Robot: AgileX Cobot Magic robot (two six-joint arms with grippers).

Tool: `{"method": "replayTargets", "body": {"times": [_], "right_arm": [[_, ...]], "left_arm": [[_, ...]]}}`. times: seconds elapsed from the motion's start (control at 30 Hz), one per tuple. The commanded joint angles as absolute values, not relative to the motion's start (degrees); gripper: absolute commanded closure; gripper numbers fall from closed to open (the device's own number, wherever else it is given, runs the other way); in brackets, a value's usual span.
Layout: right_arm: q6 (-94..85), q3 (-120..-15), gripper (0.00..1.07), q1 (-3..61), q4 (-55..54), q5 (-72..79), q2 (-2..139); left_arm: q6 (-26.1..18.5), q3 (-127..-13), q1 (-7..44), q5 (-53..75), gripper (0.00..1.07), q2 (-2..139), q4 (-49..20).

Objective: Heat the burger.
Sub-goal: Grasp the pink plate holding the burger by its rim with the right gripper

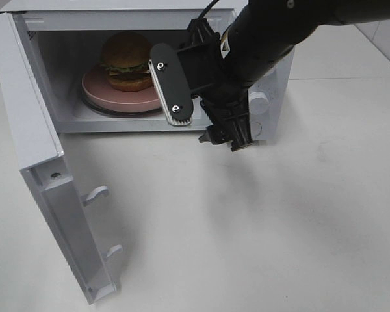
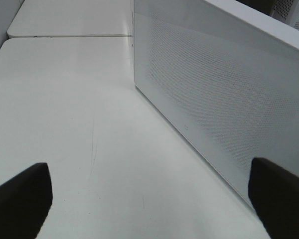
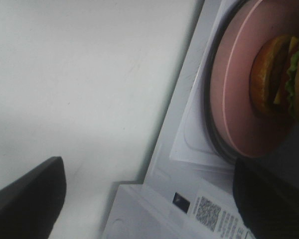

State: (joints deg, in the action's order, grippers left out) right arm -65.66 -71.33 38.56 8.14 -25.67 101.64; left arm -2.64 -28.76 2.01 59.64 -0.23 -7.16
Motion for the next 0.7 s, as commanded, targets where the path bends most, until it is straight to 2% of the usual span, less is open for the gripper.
{"method": "replayTargets", "body": {"times": [0.03, 0.53, 0.7], "right_arm": [[-64.2, -73.8, 0.21, 39.0, 8.4, -21.7, 104.9], [-63.7, -84.2, 0.22, 39.0, 8.4, -19.9, 116.0], [-62.1, -91.1, 0.23, 39.0, 8.7, -20.4, 122.0]], "left_arm": [[-2.7, -28.7, 1.8, 59.5, 0.07, -1.4, -7.4], [-2.7, -28.7, 1.8, 59.5, 0.07, -1.4, -7.4], [-2.7, -28.7, 1.8, 59.5, 0.07, -1.4, -7.4]]}}
